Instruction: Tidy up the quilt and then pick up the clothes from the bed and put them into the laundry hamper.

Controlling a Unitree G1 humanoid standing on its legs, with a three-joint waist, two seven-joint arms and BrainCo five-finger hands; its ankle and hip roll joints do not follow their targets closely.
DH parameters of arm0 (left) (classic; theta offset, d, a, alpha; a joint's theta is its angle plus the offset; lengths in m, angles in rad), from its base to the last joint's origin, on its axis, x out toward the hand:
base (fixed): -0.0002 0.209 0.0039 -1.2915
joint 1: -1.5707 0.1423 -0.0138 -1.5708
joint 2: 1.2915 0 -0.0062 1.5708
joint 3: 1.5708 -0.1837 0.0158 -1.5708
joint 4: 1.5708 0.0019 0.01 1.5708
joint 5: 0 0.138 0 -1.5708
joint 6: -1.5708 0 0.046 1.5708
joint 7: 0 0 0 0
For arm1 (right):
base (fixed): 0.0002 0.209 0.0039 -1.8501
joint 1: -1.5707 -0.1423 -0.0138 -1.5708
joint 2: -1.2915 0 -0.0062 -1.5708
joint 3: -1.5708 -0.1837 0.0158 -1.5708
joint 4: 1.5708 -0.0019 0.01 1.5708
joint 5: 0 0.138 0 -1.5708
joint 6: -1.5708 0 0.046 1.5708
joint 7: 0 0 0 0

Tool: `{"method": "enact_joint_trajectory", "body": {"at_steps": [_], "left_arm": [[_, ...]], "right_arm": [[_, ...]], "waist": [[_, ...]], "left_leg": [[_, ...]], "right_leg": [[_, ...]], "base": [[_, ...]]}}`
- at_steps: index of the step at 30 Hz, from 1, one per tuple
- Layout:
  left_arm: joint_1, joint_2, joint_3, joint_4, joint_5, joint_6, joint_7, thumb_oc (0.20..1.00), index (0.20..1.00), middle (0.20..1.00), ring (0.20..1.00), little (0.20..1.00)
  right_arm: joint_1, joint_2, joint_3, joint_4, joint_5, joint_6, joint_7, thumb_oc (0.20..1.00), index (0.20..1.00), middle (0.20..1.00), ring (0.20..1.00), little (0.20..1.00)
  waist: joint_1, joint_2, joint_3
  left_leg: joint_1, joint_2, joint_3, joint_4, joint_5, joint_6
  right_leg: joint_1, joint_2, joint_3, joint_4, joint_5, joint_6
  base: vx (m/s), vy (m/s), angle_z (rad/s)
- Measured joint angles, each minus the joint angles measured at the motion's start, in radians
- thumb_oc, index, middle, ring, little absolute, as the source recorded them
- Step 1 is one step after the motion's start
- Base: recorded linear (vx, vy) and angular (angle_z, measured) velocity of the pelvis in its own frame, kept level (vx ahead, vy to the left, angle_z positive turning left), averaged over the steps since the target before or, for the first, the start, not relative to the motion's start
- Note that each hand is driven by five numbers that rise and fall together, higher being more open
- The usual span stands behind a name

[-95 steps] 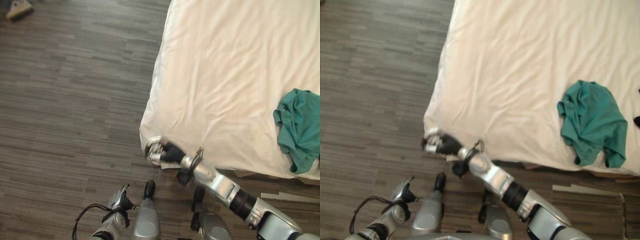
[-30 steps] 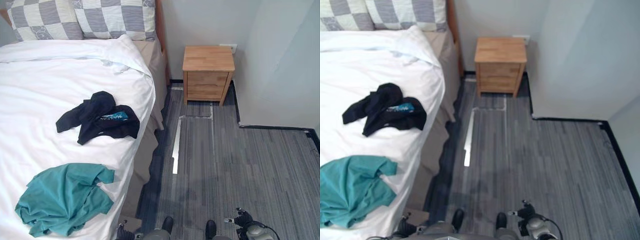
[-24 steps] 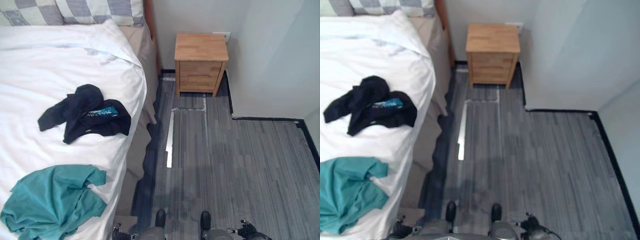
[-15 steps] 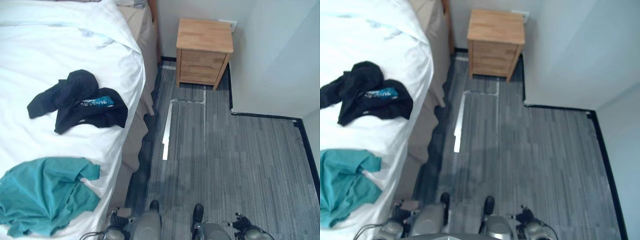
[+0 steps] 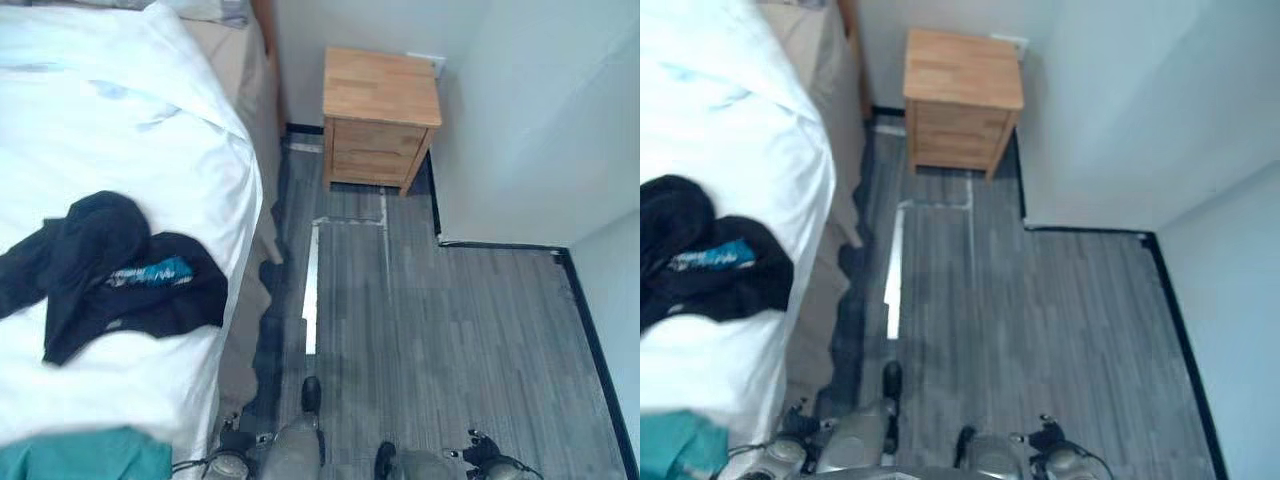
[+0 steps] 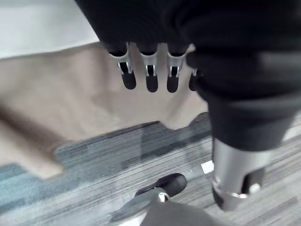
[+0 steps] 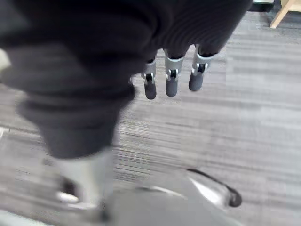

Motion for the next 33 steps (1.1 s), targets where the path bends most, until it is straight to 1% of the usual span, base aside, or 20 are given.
{"method": "enact_joint_trajectory", "body": {"at_steps": [2,4,5,6,7,9,12,13,14,15,17,18,21,24,25,26,27,29,31,33], "left_arm": [[-0.001,-0.002,-0.006,-0.015,0.000,0.001,0.004,1.000,1.000,1.000,1.000,1.000],[-0.007,0.008,-0.019,-0.045,-0.001,-0.009,0.008,1.000,1.000,1.000,1.000,1.000],[-0.028,0.016,-0.021,-0.050,0.000,-0.017,0.008,1.000,1.000,1.000,1.000,1.000],[-0.039,0.012,-0.019,-0.037,0.000,-0.020,0.008,1.000,1.000,1.000,1.000,1.000],[-0.046,0.012,-0.019,-0.038,0.000,-0.021,0.008,1.000,1.000,1.000,1.000,1.000],[-0.057,0.004,-0.018,-0.016,0.000,-0.021,0.010,1.000,1.000,1.000,1.000,1.000],[-0.041,0.021,-0.019,0.011,0.001,-0.025,0.021,1.000,1.000,1.000,1.000,1.000],[-0.012,0.000,-0.006,0.011,0.001,-0.032,0.022,1.000,1.000,1.000,1.000,1.000],[0.000,-0.005,0.000,0.008,0.001,-0.033,0.023,1.000,1.000,1.000,1.000,1.000],[-0.005,-0.021,0.019,-0.008,0.000,-0.036,0.024,1.000,1.000,1.000,1.000,1.000],[-0.011,-0.028,0.027,-0.039,0.003,-0.038,0.028,1.000,1.000,1.000,1.000,1.000],[-0.024,-0.006,0.015,-0.041,-0.002,-0.038,0.031,1.000,1.000,1.000,1.000,1.000],[0.001,0.003,0.014,-0.049,-0.003,-0.032,0.030,1.000,1.000,1.000,1.000,1.000],[0.033,-0.010,0.026,-0.051,-0.026,-0.023,0.022,1.000,1.000,1.000,1.000,1.000],[0.043,-0.015,0.039,-0.048,-0.028,-0.020,0.020,1.000,1.000,1.000,1.000,1.000],[0.051,-0.027,0.038,-0.028,-0.028,-0.018,0.017,1.000,1.000,1.000,1.000,1.000],[0.035,-0.029,0.039,0.008,-0.028,-0.010,0.011,1.000,1.000,1.000,1.000,1.000],[0.038,-0.012,0.041,0.012,-0.028,-0.008,0.000,1.000,1.000,1.000,1.000,1.000],[0.036,0.019,0.042,0.014,-0.029,0.002,0.000,1.000,1.000,1.000,1.000,1.000],[0.032,0.049,0.039,0.000,-0.029,0.000,0.001,1.000,1.000,1.000,1.000,1.000]], "right_arm": [[-0.005,-0.009,-0.010,-0.016,0.009,-0.002,-0.003,1.000,1.000,1.000,1.000,1.000],[0.002,-0.018,-0.007,-0.036,0.018,0.002,-0.016,1.000,1.000,1.000,1.000,1.000],[0.002,-0.014,-0.006,-0.035,0.018,0.003,-0.019,1.000,1.000,1.000,1.000,1.000],[0.010,-0.011,-0.007,-0.033,0.018,0.005,-0.017,1.000,1.000,1.000,1.000,1.000],[0.009,-0.007,-0.012,-0.031,0.023,0.006,-0.018,1.000,1.000,1.000,1.000,1.000],[0.003,-0.010,-0.021,-0.033,0.048,0.012,-0.015,1.000,1.000,1.000,1.000,1.000],[0.027,0.007,-0.028,-0.024,0.053,0.016,-0.014,1.000,1.000,1.000,1.000,1.000],[0.002,-0.006,-0.019,-0.005,0.052,0.020,-0.014,1.000,1.000,1.000,1.000,1.000],[-0.006,-0.009,-0.016,-0.011,0.050,0.018,-0.015,1.000,1.000,1.000,1.000,1.000],[-0.032,-0.025,-0.001,-0.043,0.045,0.008,-0.014,1.000,1.000,1.000,1.000,1.000],[-0.064,-0.036,-0.005,-0.034,0.045,0.018,-0.018,1.000,1.000,1.000,1.000,1.000],[-0.080,-0.046,-0.007,-0.028,0.045,0.018,-0.025,1.000,1.000,1.000,1.000,1.000],[-0.111,-0.068,-0.007,-0.038,0.045,0.004,-0.034,1.000,1.000,1.000,1.000,1.000],[-0.108,-0.075,-0.007,-0.033,0.039,0.015,-0.034,1.000,1.000,1.000,1.000,1.000],[-0.095,-0.073,0.000,-0.035,0.035,0.015,-0.035,1.000,1.000,1.000,1.000,1.000],[-0.080,-0.077,-0.006,-0.038,0.034,0.015,-0.033,1.000,1.000,1.000,1.000,1.000],[-0.044,-0.068,-0.009,-0.045,0.034,0.016,-0.035,1.000,1.000,1.000,1.000,1.000],[-0.023,-0.059,-0.006,-0.067,0.033,0.028,-0.033,1.000,1.000,1.000,1.000,1.000],[-0.002,-0.065,-0.006,-0.141,0.033,0.031,-0.037,1.000,1.000,1.000,1.000,1.000],[-0.003,-0.070,-0.005,-0.197,0.032,0.030,-0.041,1.000,1.000,1.000,1.000,1.000]], "waist": [[-0.046,0.040,-0.001],[-0.055,0.047,-0.013],[-0.068,0.038,-0.018],[-0.074,0.027,-0.024],[-0.074,0.030,-0.022],[-0.107,0.057,-0.028],[-0.120,0.012,-0.044],[-0.113,0.054,-0.048],[-0.107,0.056,-0.051],[-0.097,0.031,-0.034],[-0.078,0.013,-0.009],[-0.063,-0.004,0.009],[-0.051,0.013,0.012],[-0.060,0.035,0.011],[-0.064,0.034,0.011],[-0.064,0.060,0.002],[-0.078,0.063,-0.010],[-0.070,0.058,-0.017],[-0.093,0.049,-0.023],[-0.090,0.030,-0.031]], "left_leg": [[0.065,0.006,-0.034,-0.033,-0.056,-0.060],[0.112,-0.010,-0.043,-0.078,-0.071,-0.073],[0.127,-0.031,-0.079,-0.085,-0.092,-0.083],[0.141,-0.042,-0.099,-0.080,-0.070,-0.037],[0.152,-0.045,-0.119,-0.079,-0.070,-0.023],[0.179,-0.017,-0.213,-0.079,-0.101,-0.031],[0.258,-0.016,-0.275,-0.067,-0.140,-0.088],[0.260,0.040,-0.267,-0.004,-0.167,-0.128],[0.219,0.044,-0.262,0.058,-0.157,-0.147],[0.056,0.038,-0.210,0.338,-0.162,-0.193],[-0.056,0.065,-0.089,0.428,-0.164,-0.193],[-0.101,0.082,-0.031,0.393,-0.156,-0.189],[-0.169,0.056,0.045,0.250,-0.110,-0.160],[-0.175,0.043,0.222,0.146,-0.002,-0.073],[-0.153,0.037,0.210,0.129,0.005,-0.055],[-0.132,0.035,0.202,0.090,0.022,-0.019],[-0.098,0.027,0.163,0.055,0.023,-0.005],[-0.008,0.022,0.110,-0.041,0.058,0.009],[0.026,0.003,0.040,-0.075,0.061,0.003],[0.034,-0.023,0.002,-0.079,0.058,-0.001]], "right_leg": [[-0.087,-0.026,-0.058,0.046,-0.005,-0.007],[-0.143,-0.043,-0.105,-0.185,-0.005,-0.022],[-0.138,-0.047,-0.094,-0.412,-0.002,-0.032],[-0.105,-0.036,-0.092,-0.611,0.028,-0.040],[-0.116,-0.031,-0.070,-0.655,0.060,-0.044],[-0.091,0.015,0.029,-0.834,0.170,-0.051],[-0.038,-0.004,0.070,-0.818,0.282,-0.096],[-0.016,0.043,0.045,-0.787,0.296,-0.110],[0.000,0.046,0.032,-0.792,0.289,-0.123],[0.040,0.023,-0.033,-0.827,0.285,-0.144],[0.088,0.015,-0.081,-0.829,0.241,-0.189],[0.128,0.018,-0.124,-0.829,0.217,-0.191],[0.189,0.051,-0.197,-0.830,0.155,-0.187],[0.271,0.098,-0.275,-0.828,0.103,-0.154],[0.302,0.101,-0.286,-0.826,0.087,-0.150],[0.322,0.130,-0.297,-0.800,0.076,-0.134],[0.318,0.114,-0.343,-0.709,0.059,-0.118],[0.219,0.059,-0.336,-0.390,0.018,-0.099],[0.123,0.025,-0.220,-0.217,-0.040,-0.043],[0.064,0.000,-0.149,-0.251,-0.045,-0.038]], "base": [[0.64,-0.066,0.25],[0.57,-0.240,0.44],[0.62,-0.267,0.88],[0.45,-0.172,0.88],[0.79,-0.328,1.13],[0.56,-0.293,1.26],[0.28,-0.223,1.03],[0.09,-0.177,0.40],[0.16,-0.352,0.78],[0.13,-0.246,0.95],[0.18,-0.210,1.06],[0.16,-0.101,0.81],[0.27,-0.111,0.63],[0.22,-0.047,0.41],[0.11,-0.045,0.28],[0.10,0.021,0.69],[0.14,0.021,0.81],[0.17,-0.021,0.79],[0.07,-0.142,1.00],[0.04,-0.157,0.95]]}}
